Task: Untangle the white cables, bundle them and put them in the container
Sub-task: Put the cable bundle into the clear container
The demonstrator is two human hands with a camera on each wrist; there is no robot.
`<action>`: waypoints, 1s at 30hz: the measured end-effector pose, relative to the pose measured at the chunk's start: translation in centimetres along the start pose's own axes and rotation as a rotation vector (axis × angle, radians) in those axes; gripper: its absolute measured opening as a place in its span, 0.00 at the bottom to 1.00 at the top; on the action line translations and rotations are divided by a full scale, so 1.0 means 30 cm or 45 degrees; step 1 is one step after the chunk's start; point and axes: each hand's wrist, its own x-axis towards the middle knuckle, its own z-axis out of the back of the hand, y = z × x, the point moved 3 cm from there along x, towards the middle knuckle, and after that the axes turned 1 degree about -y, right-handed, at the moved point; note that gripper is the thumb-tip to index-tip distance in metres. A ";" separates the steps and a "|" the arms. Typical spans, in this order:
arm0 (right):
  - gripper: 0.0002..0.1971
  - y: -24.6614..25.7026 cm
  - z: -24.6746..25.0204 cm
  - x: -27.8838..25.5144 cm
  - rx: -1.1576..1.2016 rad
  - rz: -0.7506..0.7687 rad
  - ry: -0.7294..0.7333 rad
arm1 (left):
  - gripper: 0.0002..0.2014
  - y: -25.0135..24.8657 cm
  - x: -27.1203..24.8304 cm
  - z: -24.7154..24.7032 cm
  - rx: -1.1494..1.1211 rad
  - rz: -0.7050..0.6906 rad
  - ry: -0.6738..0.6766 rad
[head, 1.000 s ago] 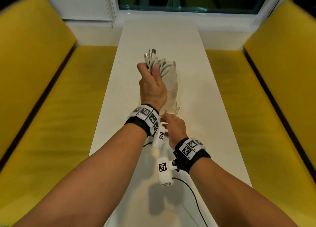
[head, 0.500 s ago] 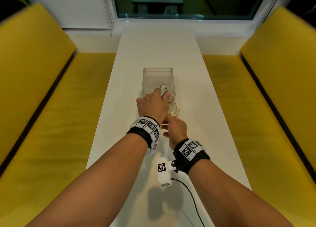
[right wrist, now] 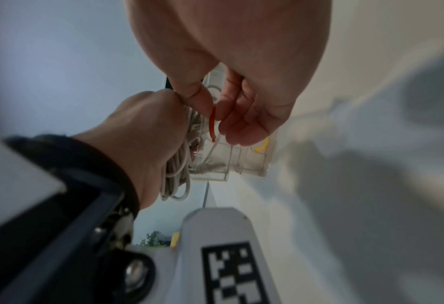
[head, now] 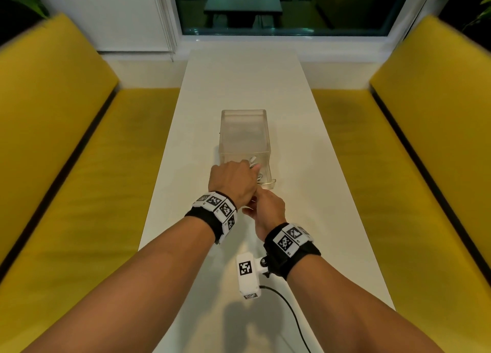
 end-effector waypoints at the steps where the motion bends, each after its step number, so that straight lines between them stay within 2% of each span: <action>1: 0.08 0.001 -0.002 -0.001 0.010 -0.005 0.001 | 0.19 -0.006 0.006 -0.001 0.059 -0.027 0.040; 3: 0.09 0.005 -0.003 0.000 0.028 -0.013 -0.002 | 0.10 -0.021 0.012 0.008 0.102 -0.044 0.109; 4: 0.10 0.006 -0.001 0.002 0.036 -0.015 -0.008 | 0.10 -0.024 0.019 0.009 0.088 -0.030 0.122; 7: 0.12 0.012 0.001 0.008 0.049 -0.027 -0.013 | 0.21 -0.017 0.032 0.021 -0.122 0.128 0.020; 11: 0.08 0.017 -0.011 0.004 0.054 -0.022 0.010 | 0.20 -0.021 0.035 0.021 -0.155 0.159 -0.029; 15: 0.13 0.015 -0.013 0.003 0.086 -0.028 0.011 | 0.16 0.002 0.047 0.022 -0.393 0.255 -0.149; 21: 0.11 0.030 -0.012 0.000 0.070 -0.009 0.026 | 0.20 0.007 -0.001 0.010 -0.384 0.040 -0.221; 24: 0.12 0.032 -0.009 0.005 0.070 0.005 0.037 | 0.18 0.028 -0.024 -0.014 -0.388 -0.072 -0.146; 27: 0.12 0.025 -0.007 0.002 0.060 0.007 0.049 | 0.21 0.057 -0.046 -0.039 -0.399 -0.146 -0.034; 30: 0.13 0.022 -0.004 0.000 0.070 -0.001 0.038 | 0.22 0.069 -0.046 -0.039 -0.425 -0.197 -0.034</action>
